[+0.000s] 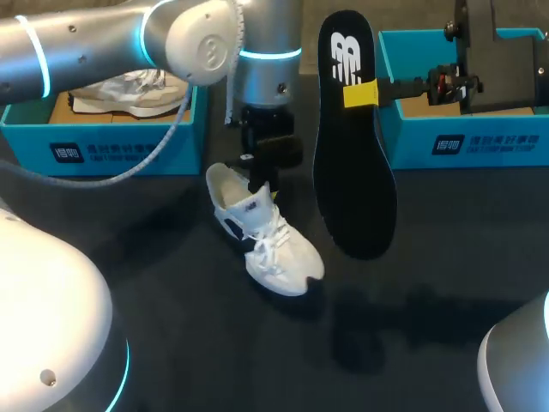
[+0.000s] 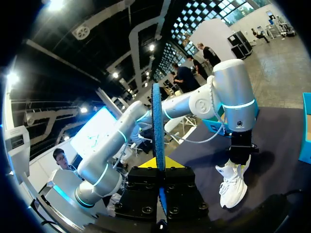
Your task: Take the shoe out of the shoebox, open the shoe tongue, remove and reinsert the insole, then place the shoe into the shoebox
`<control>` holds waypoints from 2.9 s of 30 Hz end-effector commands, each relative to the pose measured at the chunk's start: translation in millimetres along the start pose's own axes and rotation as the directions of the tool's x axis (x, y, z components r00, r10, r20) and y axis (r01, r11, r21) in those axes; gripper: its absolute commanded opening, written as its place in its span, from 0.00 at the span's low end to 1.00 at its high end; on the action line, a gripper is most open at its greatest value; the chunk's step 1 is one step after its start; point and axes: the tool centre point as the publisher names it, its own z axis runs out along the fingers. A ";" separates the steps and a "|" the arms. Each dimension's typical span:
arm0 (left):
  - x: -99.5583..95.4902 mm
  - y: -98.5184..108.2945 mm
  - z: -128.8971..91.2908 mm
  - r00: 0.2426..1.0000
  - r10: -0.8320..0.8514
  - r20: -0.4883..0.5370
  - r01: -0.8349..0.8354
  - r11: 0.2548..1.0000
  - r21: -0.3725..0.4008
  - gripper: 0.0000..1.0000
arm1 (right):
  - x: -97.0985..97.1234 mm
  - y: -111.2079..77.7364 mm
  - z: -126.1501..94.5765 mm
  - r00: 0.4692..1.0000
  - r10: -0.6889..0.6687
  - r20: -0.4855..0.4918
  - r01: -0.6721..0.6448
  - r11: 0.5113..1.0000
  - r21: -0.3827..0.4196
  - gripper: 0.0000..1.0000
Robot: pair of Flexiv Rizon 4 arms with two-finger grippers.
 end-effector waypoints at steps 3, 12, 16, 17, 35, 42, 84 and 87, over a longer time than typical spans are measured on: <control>-2.1 -4.2 -11.1 0.892 0.413 -0.185 -0.424 0.905 -0.024 0.00 | -1.1 1.1 2.7 1.000 0.000 -0.001 0.000 1.000 0.001 0.00; -4.9 -7.6 -10.6 0.874 0.436 -0.213 -0.453 0.891 -0.038 0.00 | -1.1 1.1 2.7 1.000 0.000 -0.001 0.000 1.000 0.001 0.00; -4.9 -7.6 -10.6 0.874 0.436 -0.213 -0.453 0.891 -0.038 0.00 | -1.1 1.1 2.7 1.000 0.000 -0.001 0.000 1.000 0.001 0.00; -4.9 -7.6 -10.6 0.874 0.436 -0.213 -0.453 0.891 -0.038 0.00 | -1.1 1.1 2.7 1.000 0.000 -0.001 0.000 1.000 0.001 0.00; -29.9 -27.0 -0.9 0.882 0.423 -0.206 -0.453 0.882 -0.130 0.00 | -1.1 1.1 2.7 1.000 0.000 -0.001 0.000 1.000 0.001 0.00; -35.6 -37.6 12.5 0.883 0.419 -0.213 -0.452 0.881 -0.138 0.00 | -1.1 1.1 2.7 1.000 0.000 -0.001 0.000 1.000 0.001 0.00; -32.1 -49.1 36.9 0.864 0.461 -0.202 -0.485 0.869 -0.094 1.00 | -1.1 1.1 2.7 1.000 0.000 -0.001 0.000 1.000 0.001 0.00; -34.1 -50.0 19.8 0.871 0.464 -0.164 -0.484 0.866 -0.121 1.00 | -1.1 1.1 2.7 1.000 0.000 -0.001 0.000 1.000 0.001 0.00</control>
